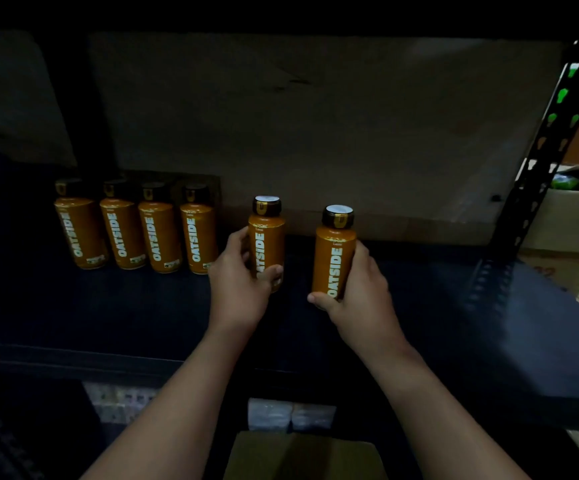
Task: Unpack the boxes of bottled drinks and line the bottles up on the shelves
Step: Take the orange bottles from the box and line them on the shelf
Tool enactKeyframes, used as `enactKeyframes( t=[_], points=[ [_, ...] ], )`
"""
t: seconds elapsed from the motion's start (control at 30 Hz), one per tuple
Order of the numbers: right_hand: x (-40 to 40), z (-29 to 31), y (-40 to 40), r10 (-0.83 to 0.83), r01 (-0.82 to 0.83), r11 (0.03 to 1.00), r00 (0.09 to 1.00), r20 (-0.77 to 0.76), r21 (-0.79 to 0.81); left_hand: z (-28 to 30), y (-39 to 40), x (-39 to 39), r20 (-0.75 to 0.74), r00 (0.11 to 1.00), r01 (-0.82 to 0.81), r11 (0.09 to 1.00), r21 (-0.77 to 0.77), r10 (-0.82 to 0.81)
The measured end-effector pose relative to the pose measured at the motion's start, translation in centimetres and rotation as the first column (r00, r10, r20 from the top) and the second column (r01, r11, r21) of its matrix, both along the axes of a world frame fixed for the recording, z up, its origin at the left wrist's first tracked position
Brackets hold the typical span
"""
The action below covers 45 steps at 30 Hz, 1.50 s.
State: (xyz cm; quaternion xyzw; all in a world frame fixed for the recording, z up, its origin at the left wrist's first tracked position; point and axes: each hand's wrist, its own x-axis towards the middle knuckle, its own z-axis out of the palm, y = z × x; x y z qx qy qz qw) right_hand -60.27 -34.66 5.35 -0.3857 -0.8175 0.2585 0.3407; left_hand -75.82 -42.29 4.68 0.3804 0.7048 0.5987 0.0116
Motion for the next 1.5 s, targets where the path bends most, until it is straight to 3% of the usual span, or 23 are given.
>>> enactKeyframes(
  t=[0.13, 0.3, 0.67, 0.97, 1.5],
  points=[
    [-3.4, 0.2, 0.4, -0.015, 0.015, 1.0, 1.0, 0.002, -0.015, 0.5, 0.8, -2.1, -0.103, 0.986, -0.146, 0.984, -0.105, 0.135],
    [-7.4, 0.2, 0.9, -0.041, 0.041, 0.999, 0.999, -0.004, -0.02, 0.3, 1.0, -3.8, -0.216, 0.963, -0.2, 0.965, -0.171, 0.161],
    [-9.4, -0.4, 1.0, -0.031, 0.03, 0.998, 0.999, -0.03, -0.054, 0.0, 0.3, -3.9, -0.227, 0.924, -0.342, 0.93, -0.133, 0.307],
    [-9.1, -0.6, 1.1, 0.075, -0.079, 0.99, 0.996, -0.038, -0.113, 0.1, 0.2, -3.8, -0.141, 0.933, -0.349, 0.928, -0.132, 0.33],
    [-9.8, -0.8, 1.1, 0.033, -0.031, 0.999, 0.999, 0.038, -0.038, -0.4, 0.3, -4.0, -0.101, 0.944, -0.323, 0.94, -0.107, 0.313]
  ],
)
